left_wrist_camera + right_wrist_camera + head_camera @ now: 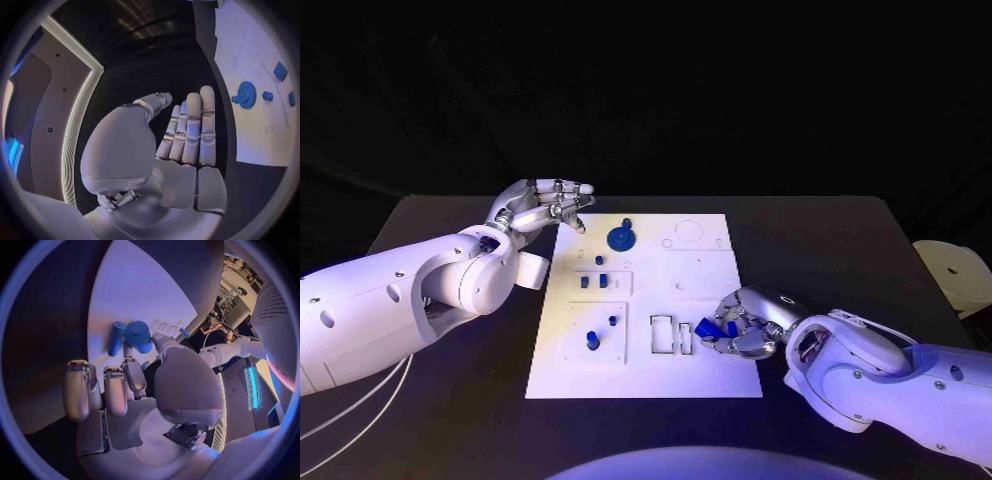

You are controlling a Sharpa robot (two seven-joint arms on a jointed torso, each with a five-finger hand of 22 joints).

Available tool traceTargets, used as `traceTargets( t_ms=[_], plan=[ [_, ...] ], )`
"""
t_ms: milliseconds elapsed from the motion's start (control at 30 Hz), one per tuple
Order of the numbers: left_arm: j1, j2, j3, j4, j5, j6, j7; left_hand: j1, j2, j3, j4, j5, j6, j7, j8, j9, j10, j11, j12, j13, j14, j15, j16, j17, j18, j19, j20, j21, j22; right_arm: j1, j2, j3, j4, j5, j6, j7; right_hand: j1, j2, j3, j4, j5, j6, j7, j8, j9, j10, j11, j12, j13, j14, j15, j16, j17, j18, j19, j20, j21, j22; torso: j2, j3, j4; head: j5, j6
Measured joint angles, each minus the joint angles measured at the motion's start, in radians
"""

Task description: Assemble the parts on the task board

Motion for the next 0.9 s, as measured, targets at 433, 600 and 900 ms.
traceTargets(
  t_ms=[433, 600, 900],
  plan=[
    [0.0, -0.004, 0.0, 0.003, 0.0, 0.001, -0.003, 0.0, 0.0, 0.0, 0.0, 0.0, 0.0, 0.0, 0.0, 0.0, 0.0, 0.0, 0.0, 0.0, 0.0, 0.0, 0.0, -0.001, 0.0, 0.004, 0.004, 0.0, -0.001, -0.014, 0.015, 0.004, -0.004, -0.011, -0.014, -0.003, 0.046, 0.024, -0.006, 0.006, 0.017, 0.03, -0.018, 0.019, 0.003, 0.023, -0.013, 0.022, 0.031, 0.0, -0.007, 0.005, 0.0, 0.0, 0.004, -0.004, 0.0, 0.001, -0.001, -0.0005, -0.0006, 0.006, -0.001],
    [0.0, -0.004, 0.0, 0.003, 0.0, 0.001, -0.004, 0.0, 0.0, 0.0, 0.0, 0.0, 0.0, 0.0, 0.0, 0.0, 0.0, 0.0, 0.0, 0.0, 0.0, 0.0, 0.0, -0.001, 0.0, 0.004, 0.004, 0.0, -0.001, -0.018, 0.01, 0.001, 0.004, -0.011, -0.038, -0.003, 0.079, 0.046, 0.01, 0.009, -0.005, 0.042, -0.017, 0.026, 0.0, 0.042, -0.026, 0.041, 0.038, 0.002, -0.017, 0.01, 0.0, 0.0, 0.006, -0.014, 0.016, 0.001, -0.002, -0.0002, -0.0012, 0.007, 0.0],
    [0.0, -0.003, 0.0, 0.002, 0.001, 0.001, -0.005, 0.0, 0.0, 0.0, 0.0, 0.0, 0.0, 0.0, 0.0, 0.0, 0.0, 0.0, 0.004, 0.0, 0.0, 0.0, 0.004, -0.001, 0.0, 0.004, 0.004, 0.0, -0.002, -0.005, -0.001, 0.004, 0.044, 0.0, -0.096, 0.006, 0.085, 0.05, 0.034, 0.014, -0.009, 0.048, -0.012, 0.027, 0.0, 0.057, -0.036, 0.05, 0.038, 0.002, -0.03, 0.011, 0.0, 0.0, 0.005, -0.023, 0.036, 0.0, -0.002, -0.0001, -0.0009, 0.007, 0.005]
  ],
)
